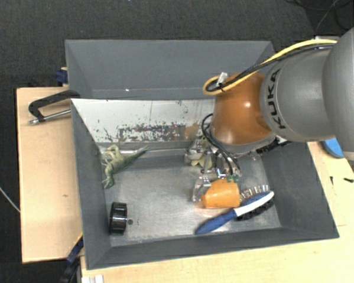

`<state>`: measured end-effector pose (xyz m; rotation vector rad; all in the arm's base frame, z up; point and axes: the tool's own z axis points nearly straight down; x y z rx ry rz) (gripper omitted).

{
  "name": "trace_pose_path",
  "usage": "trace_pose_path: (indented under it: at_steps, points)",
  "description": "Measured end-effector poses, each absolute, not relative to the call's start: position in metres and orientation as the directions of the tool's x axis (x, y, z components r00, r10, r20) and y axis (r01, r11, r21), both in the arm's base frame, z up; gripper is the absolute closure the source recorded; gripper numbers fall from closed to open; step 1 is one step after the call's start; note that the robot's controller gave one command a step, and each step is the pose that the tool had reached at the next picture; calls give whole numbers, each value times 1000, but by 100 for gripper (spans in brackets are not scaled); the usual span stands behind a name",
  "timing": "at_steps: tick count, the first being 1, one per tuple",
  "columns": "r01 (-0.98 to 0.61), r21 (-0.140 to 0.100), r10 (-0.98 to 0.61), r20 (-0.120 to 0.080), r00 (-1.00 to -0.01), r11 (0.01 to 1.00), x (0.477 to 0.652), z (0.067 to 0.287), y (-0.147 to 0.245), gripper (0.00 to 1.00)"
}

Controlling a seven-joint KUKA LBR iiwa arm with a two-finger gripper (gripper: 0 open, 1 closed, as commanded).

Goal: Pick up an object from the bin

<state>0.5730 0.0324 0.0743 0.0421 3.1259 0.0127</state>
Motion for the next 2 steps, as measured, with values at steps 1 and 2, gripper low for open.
trace_pose_path:
  at_steps: [1, 2]
  points:
    - [47, 6, 47, -12, -999, 999, 588, 74, -26, 0]
    - [48, 3, 48, -15, -999, 999, 589, 76, -26, 100]
